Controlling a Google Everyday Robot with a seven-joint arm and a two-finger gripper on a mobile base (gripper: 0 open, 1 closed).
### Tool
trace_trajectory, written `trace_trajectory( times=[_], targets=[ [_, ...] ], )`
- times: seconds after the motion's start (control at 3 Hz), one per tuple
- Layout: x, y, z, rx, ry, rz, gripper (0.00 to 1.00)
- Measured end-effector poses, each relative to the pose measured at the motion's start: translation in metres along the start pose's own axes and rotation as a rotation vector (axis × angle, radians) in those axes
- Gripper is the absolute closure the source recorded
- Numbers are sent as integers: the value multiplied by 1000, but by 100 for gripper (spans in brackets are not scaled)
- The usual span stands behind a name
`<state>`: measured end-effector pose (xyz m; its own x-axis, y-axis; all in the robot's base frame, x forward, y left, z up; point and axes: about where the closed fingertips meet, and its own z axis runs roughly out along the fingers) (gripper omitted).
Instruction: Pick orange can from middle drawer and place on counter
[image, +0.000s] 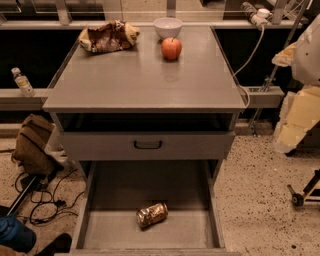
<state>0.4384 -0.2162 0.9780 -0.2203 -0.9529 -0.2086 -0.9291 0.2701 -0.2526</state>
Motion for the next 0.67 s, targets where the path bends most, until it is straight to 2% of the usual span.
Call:
trace_trajectory(
  times=[0.33, 0.67],
  targets=[
    [0, 0, 0, 0, 0, 0, 0],
    [0, 2, 29, -5, -31, 13, 0]
  ],
)
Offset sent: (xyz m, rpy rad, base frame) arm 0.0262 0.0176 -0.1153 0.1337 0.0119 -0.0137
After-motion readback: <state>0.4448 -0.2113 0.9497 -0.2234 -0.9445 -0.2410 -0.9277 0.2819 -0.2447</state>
